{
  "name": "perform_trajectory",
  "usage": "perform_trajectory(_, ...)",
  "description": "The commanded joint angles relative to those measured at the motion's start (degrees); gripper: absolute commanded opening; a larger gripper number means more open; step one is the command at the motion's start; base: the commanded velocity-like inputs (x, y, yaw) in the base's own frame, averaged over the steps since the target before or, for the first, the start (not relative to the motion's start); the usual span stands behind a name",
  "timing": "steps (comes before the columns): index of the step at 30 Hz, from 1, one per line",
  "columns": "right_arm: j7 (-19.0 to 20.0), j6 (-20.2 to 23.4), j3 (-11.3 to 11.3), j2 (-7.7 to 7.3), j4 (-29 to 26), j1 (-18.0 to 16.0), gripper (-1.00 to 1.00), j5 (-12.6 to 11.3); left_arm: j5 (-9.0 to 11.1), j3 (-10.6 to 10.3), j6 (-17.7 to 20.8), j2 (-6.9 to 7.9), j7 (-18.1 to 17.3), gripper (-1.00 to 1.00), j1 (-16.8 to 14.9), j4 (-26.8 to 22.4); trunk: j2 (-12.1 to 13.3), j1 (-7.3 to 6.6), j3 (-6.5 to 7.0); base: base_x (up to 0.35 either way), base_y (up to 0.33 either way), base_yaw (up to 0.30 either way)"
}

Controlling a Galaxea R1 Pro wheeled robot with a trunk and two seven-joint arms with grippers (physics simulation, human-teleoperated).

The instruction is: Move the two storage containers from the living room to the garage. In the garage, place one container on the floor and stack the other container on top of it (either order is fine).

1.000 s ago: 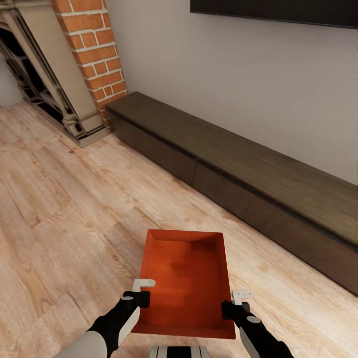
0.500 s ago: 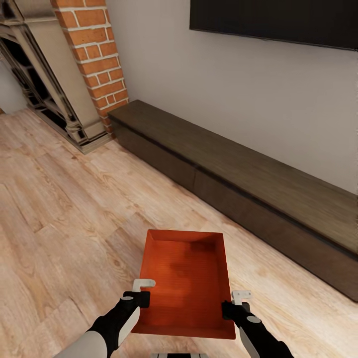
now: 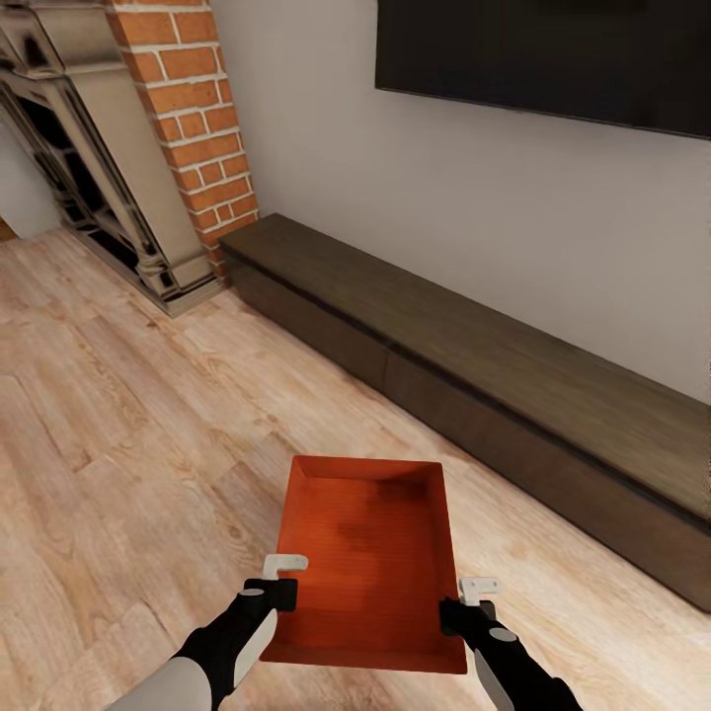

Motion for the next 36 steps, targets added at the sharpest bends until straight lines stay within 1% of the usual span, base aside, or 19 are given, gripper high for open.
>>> perform_trajectory(1, -0.22, 0.26, 0.83, -0.64, -0.13, -0.03, -1.0, -0.56, 1.74, -1.84, 0.16, 0.15, -0.67, -1.0, -0.01, -0.04, 0.4, -0.23, 0.24, 0.0, 0.0, 0.0)
perform_trajectory(20, -0.22, 0.26, 0.96, -0.64, -0.13, -0.03, -1.0, -0.55, 1.74, -1.91, 0.16, -0.1, -0.7, -1.0, -0.01, -0.06, 8.02, -4.4, 5.39, 0.0, 0.0, 0.001)
perform_trajectory(36, -0.22, 0.27, 1.0, -0.64, -0.13, -0.03, -1.0, -0.56, 1.74, -1.93, 0.16, -0.17, -0.74, -1.0, -0.01, -0.13, 14.44, -7.92, 9.72, 0.0, 0.0, 0.069)
